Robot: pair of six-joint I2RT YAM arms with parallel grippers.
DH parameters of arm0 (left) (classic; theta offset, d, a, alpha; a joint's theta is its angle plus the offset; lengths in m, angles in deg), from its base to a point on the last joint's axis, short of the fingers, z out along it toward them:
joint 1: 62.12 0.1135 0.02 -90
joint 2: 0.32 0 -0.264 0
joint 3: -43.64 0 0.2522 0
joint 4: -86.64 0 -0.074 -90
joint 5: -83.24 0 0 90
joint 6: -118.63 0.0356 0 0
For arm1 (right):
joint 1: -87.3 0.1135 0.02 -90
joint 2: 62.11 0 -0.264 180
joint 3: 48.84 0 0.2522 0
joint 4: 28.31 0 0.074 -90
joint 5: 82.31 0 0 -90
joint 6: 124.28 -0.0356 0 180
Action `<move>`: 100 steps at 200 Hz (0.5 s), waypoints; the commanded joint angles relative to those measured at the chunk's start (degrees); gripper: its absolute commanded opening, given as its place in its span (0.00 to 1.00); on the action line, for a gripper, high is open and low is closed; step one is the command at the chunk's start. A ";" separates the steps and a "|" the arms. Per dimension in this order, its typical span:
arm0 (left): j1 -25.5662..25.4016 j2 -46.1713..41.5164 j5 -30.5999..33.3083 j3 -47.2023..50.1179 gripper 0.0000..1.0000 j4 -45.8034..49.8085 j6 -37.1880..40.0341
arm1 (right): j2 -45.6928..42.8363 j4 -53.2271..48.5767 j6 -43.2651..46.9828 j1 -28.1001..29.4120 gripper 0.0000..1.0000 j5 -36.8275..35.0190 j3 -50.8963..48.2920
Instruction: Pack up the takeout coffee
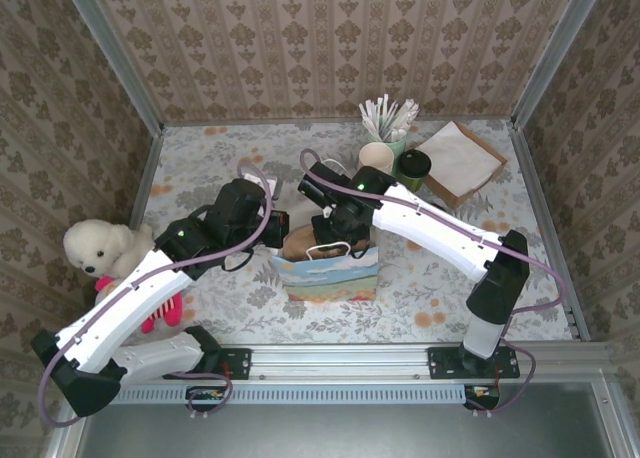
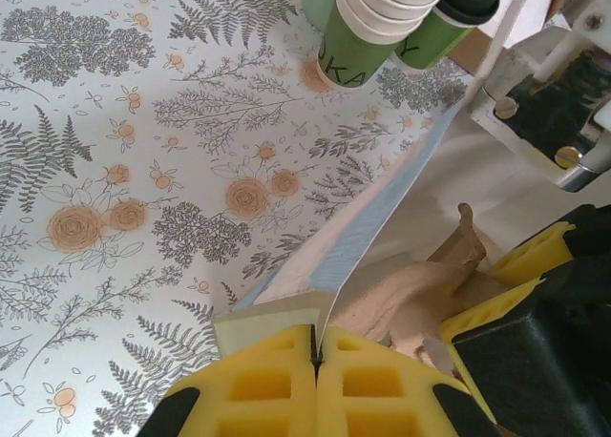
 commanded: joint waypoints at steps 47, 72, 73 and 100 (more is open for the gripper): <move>-1.77 -1.59 0.76 3.93 0.00 -9.85 -5.99 | 2.46 -1.69 -8.74 0.98 0.31 -7.15 1.89; -2.12 -1.59 2.79 3.15 0.00 -8.18 -6.49 | 2.36 0.18 -9.75 1.00 0.31 -7.18 -0.55; -2.09 -1.63 2.94 3.09 0.00 -8.05 -6.50 | 2.32 0.23 -9.71 0.96 0.31 -7.20 -0.57; -1.97 -1.41 5.98 2.41 0.00 -6.01 -8.26 | 2.38 0.68 -7.95 1.53 0.31 -6.72 -1.33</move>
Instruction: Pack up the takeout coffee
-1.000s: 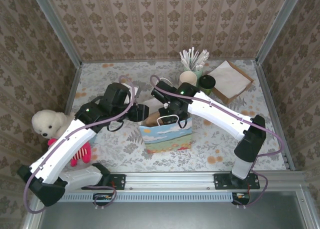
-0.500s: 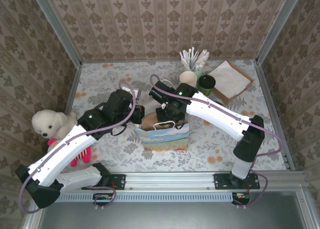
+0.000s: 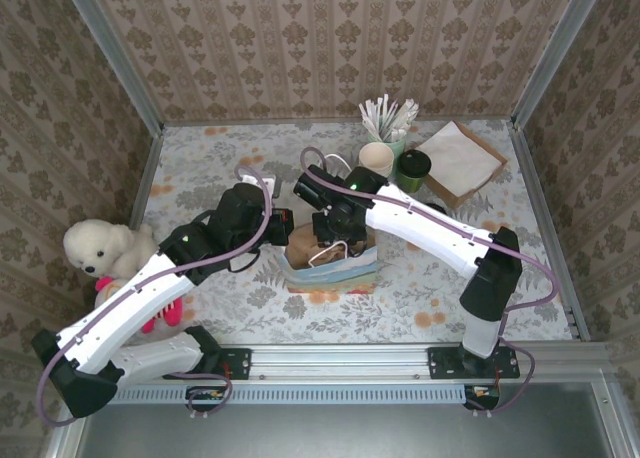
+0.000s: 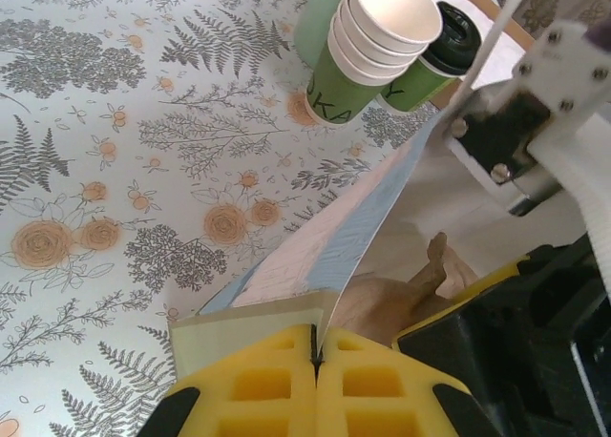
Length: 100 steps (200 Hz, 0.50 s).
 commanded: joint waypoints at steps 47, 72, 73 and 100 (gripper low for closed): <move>-0.53 -0.28 5.22 -0.54 0.00 -0.12 -4.34 | 0.81 2.02 0.04 1.56 0.31 0.19 -1.51; -0.51 0.06 5.14 -0.46 0.00 -1.06 -4.47 | 1.67 1.68 -1.72 1.67 0.30 0.07 -2.40; -0.50 0.07 5.12 -0.49 0.00 -1.08 -4.48 | 1.74 1.67 -1.80 1.72 0.30 0.09 -2.44; -0.66 0.12 5.07 -0.51 0.00 -1.29 -4.11 | 2.59 1.53 -2.27 1.38 0.30 1.88 -2.97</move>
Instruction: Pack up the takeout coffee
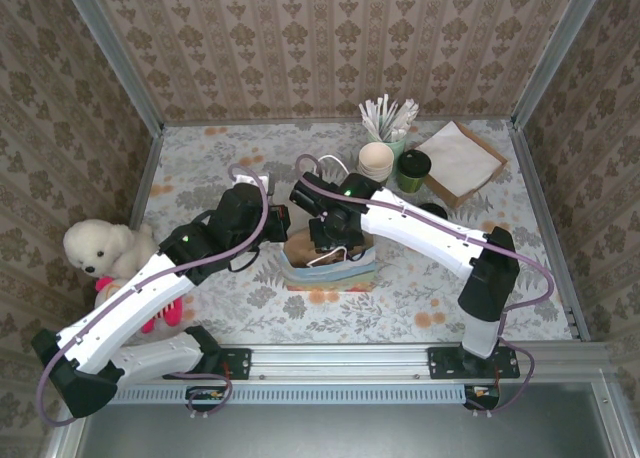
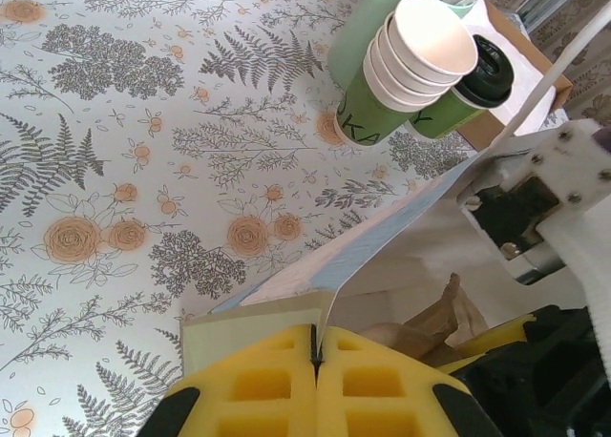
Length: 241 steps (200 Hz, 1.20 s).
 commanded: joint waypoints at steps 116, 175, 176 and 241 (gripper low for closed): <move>0.19 -0.58 0.31 -0.06 0.00 -0.63 -0.06 | 7.17 5.56 -1.36 -0.12 0.30 -0.33 -5.82; 1.46 -1.11 -0.28 0.25 0.00 -0.23 -0.69 | 6.14 11.80 -2.99 -0.12 0.33 -4.10 -10.20; 1.47 -1.11 -0.32 0.31 0.00 -0.23 -0.73 | 6.13 12.04 -3.05 -0.12 0.33 -4.17 -10.28; 5.44 -1.63 -4.19 -0.62 0.00 1.36 2.16 | 5.35 19.86 -0.91 -0.12 0.47 -5.90 -17.90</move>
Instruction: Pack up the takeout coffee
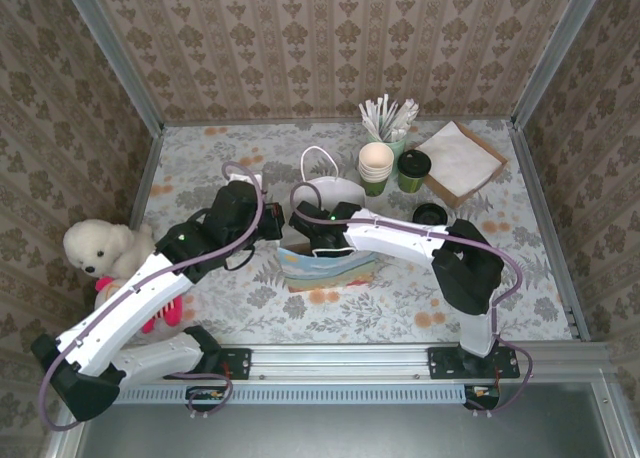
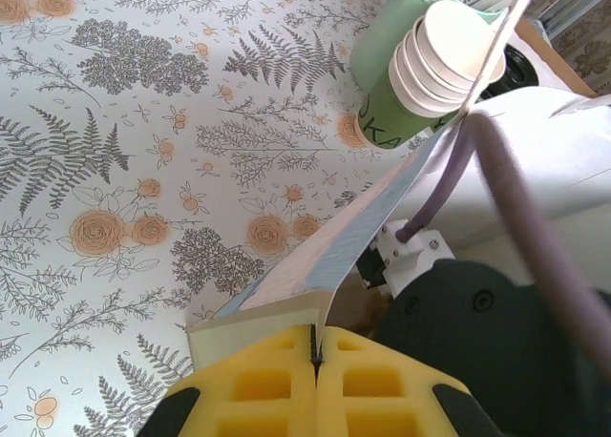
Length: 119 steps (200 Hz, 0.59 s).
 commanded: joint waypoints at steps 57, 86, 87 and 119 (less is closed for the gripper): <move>3.32 -1.48 -4.26 -0.05 0.00 -2.09 8.80 | -4.20 3.16 8.23 0.05 0.80 1.69 -0.26; 3.26 -1.37 -7.21 1.44 0.00 -5.51 12.14 | -7.77 8.59 15.48 0.01 0.92 4.40 -0.69; 3.24 -1.25 -7.22 1.44 0.00 -5.52 12.29 | -7.91 8.83 15.78 -0.01 0.93 4.53 -0.78; 3.29 -0.06 -6.65 0.39 0.00 -4.45 14.79 | -10.42 10.39 24.01 -0.25 0.98 8.14 0.31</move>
